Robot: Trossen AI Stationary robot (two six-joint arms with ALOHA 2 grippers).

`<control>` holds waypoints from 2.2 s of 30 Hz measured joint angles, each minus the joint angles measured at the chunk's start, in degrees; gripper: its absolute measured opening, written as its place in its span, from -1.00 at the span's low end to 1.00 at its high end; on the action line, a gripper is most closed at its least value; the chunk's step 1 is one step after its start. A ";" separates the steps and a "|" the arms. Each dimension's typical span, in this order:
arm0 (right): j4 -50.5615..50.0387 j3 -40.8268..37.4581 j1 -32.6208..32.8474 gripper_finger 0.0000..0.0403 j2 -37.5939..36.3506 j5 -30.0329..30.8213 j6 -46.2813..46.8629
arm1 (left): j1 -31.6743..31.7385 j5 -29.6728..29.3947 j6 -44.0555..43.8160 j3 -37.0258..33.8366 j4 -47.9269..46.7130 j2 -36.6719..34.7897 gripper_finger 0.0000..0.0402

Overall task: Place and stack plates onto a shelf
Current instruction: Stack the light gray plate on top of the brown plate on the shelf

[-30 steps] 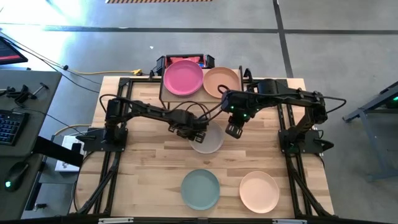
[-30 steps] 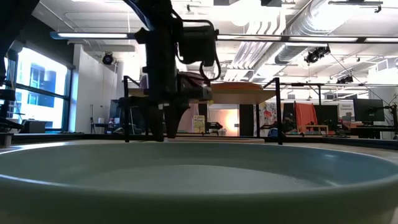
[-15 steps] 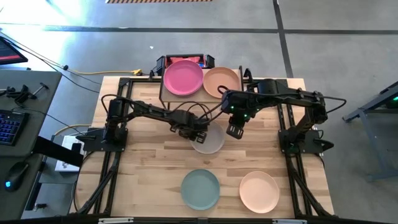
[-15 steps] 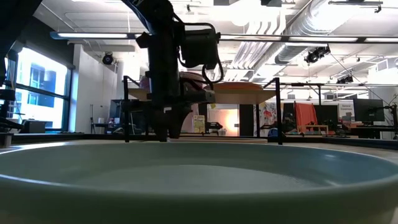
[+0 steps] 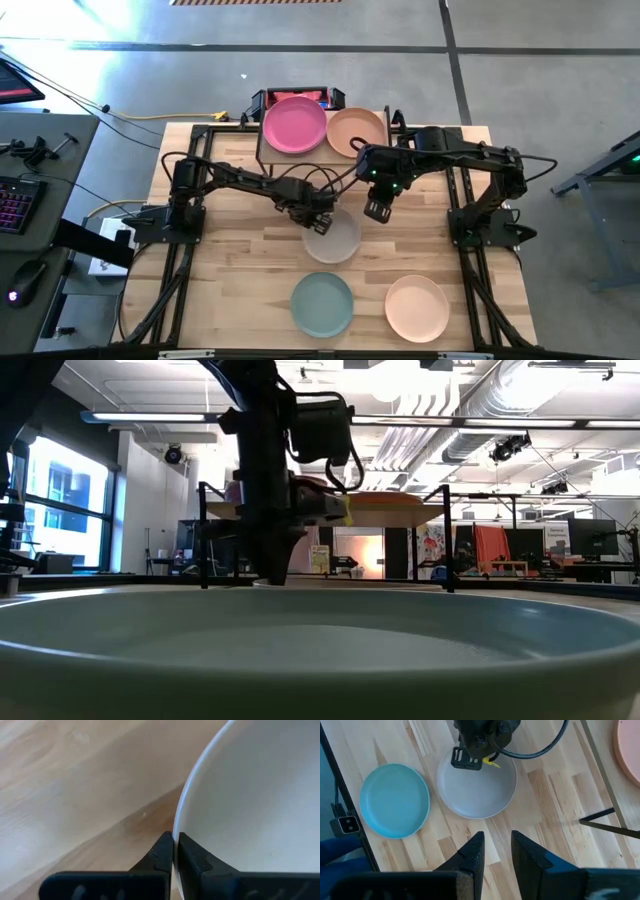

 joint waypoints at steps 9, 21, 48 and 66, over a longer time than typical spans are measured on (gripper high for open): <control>0.02 0.00 0.00 -0.64 -0.04 -0.88 3.38 | -1.96 1.21 5.41 -0.09 -3.39 -1.95 -0.99; 0.02 0.02 0.37 -0.64 -0.07 -1.76 8.10 | -3.36 -4.90 8.97 -0.11 -8.14 -9.52 -1.00; 7.39 -8.50 5.62 -0.44 0.47 7.43 20.90 | -3.66 -13.67 19.96 -0.07 -13.99 -32.26 -1.00; 18.42 -8.57 2.33 -0.42 5.68 11.33 24.63 | -1.12 -13.67 22.07 -0.07 -13.73 -31.87 -1.00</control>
